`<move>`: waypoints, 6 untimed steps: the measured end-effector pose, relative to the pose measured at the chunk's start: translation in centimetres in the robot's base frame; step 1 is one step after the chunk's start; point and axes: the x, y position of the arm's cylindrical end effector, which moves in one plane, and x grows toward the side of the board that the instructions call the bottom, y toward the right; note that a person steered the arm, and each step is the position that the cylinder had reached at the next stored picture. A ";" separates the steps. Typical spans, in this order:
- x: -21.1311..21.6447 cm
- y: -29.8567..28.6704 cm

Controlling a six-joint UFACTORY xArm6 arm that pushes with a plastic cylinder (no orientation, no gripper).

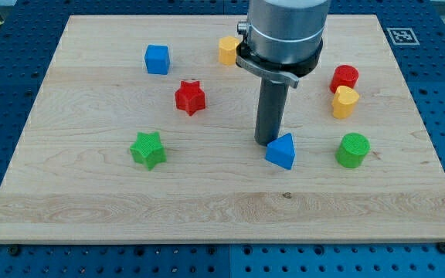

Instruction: Push the triangle into the green circle

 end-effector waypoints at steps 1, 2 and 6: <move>0.9 -0.7; 3.0 -2.0; 2.7 7.3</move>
